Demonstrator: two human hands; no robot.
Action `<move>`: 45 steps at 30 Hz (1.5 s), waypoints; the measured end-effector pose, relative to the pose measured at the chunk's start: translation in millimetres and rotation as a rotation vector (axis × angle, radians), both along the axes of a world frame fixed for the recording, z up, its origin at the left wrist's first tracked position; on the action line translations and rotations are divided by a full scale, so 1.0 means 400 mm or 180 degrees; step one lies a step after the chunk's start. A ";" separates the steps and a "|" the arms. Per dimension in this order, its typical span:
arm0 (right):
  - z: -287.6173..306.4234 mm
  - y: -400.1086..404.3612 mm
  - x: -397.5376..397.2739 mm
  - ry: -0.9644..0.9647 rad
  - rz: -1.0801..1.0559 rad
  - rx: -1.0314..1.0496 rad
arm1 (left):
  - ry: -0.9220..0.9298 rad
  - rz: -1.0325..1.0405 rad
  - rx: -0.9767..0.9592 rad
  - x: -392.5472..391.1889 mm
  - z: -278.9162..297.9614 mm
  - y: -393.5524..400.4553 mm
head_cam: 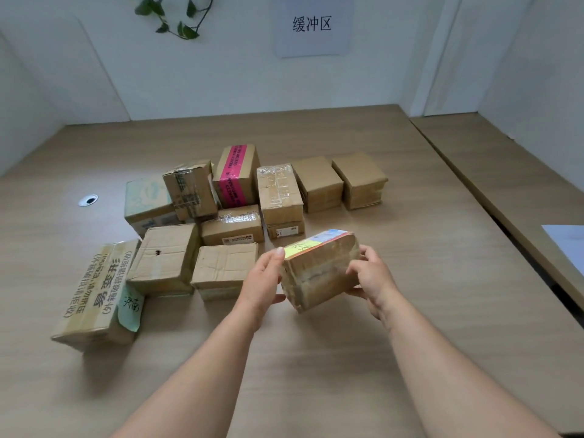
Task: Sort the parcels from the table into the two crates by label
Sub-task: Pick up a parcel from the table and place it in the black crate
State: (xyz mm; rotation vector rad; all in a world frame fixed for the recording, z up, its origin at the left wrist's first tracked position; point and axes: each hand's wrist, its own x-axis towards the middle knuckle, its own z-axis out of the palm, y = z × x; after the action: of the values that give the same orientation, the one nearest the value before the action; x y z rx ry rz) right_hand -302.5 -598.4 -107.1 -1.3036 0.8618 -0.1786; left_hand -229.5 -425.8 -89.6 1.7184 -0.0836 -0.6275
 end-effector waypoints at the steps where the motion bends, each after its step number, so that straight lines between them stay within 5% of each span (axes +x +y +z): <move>1: 0.003 0.002 0.001 -0.0033 0.0112 0.0040 | -0.0043 -0.0001 0.0067 0.002 -0.004 0.001; 6: 0.014 0.009 0.011 0.0082 0.0600 0.0428 | -0.0146 -0.0028 0.0314 0.009 -0.030 0.014; 12: 0.007 0.008 0.036 -0.0102 0.0156 0.0139 | -0.0414 -0.0066 0.0674 0.019 -0.031 0.018; 23: 0.014 -0.002 0.039 -0.0374 0.0635 0.0084 | 0.0528 -0.0407 0.0160 0.021 0.006 0.074; 36: 0.023 0.137 0.049 -0.0595 0.2350 0.0229 | -0.0048 0.1290 -0.0311 -0.075 0.021 0.168; 45: 0.019 0.295 0.075 -0.0915 0.2787 0.0729 | -0.0247 0.1527 -0.0285 -0.173 0.050 0.346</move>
State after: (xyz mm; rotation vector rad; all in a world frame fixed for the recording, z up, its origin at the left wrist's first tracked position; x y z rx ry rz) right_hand -272.5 -480.6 -99.5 -1.2881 0.0190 0.4059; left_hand -298.8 -287.5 -69.7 1.5975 0.2377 -0.1986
